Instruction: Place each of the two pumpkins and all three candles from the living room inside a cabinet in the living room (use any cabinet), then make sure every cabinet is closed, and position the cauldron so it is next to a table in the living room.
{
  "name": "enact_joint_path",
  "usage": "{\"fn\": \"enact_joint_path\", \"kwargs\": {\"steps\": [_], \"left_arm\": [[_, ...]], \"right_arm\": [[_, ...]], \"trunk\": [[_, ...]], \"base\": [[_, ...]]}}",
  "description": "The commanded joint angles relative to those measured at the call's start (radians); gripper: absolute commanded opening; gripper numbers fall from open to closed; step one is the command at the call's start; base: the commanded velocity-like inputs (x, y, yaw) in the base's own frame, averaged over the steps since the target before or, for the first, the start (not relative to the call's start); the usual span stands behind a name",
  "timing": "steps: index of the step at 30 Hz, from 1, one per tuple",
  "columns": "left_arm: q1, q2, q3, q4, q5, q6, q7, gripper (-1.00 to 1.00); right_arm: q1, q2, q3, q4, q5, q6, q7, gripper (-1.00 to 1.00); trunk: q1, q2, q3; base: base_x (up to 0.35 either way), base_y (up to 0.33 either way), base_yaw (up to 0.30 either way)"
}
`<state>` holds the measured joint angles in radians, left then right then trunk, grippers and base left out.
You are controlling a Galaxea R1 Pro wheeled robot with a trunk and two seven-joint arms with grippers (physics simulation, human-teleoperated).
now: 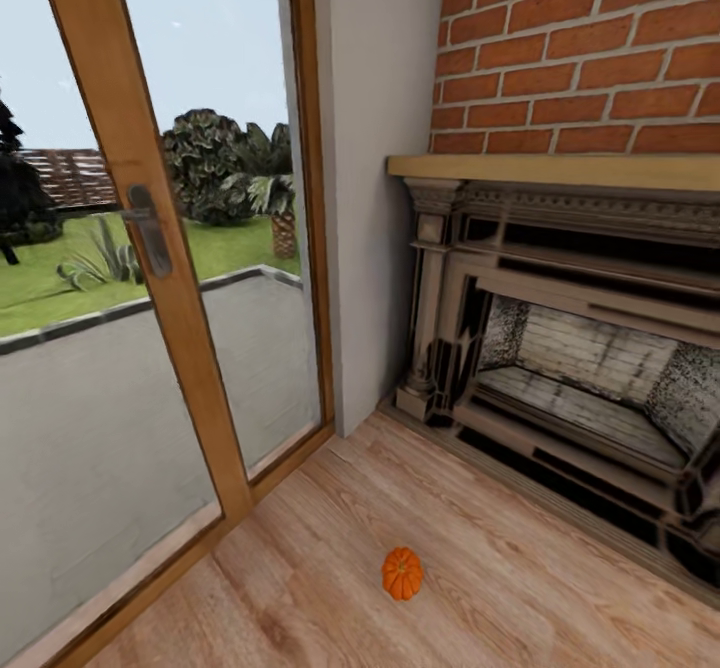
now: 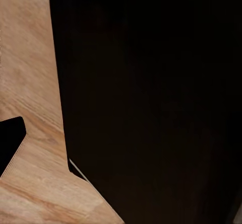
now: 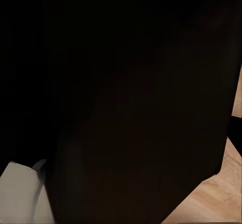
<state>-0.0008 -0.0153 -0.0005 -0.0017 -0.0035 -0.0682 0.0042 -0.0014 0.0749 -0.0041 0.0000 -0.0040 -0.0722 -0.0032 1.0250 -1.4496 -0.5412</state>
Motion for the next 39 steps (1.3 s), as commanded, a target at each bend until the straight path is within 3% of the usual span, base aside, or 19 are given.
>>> {"fn": "enact_joint_path", "kwargs": {"steps": [1, 39], "left_arm": [[0.0, 0.0, 0.0, 0.0, -0.001, -0.003, 0.0, 1.0], [-0.001, 0.0, 0.002, 0.0, 0.0, -0.003, 0.0, 1.0]], "right_arm": [[0.0, 0.0, 0.0, 0.0, -0.001, -0.003, 0.0, 1.0], [0.0, 0.0, 0.0, 0.0, -0.002, -0.003, 0.0, 1.0]], "trunk": [[0.0, 0.0, -0.001], [0.0, 0.0, -0.026]], "base": [[0.0, 0.0, -0.26], [0.0, 0.0, -0.26]]}}
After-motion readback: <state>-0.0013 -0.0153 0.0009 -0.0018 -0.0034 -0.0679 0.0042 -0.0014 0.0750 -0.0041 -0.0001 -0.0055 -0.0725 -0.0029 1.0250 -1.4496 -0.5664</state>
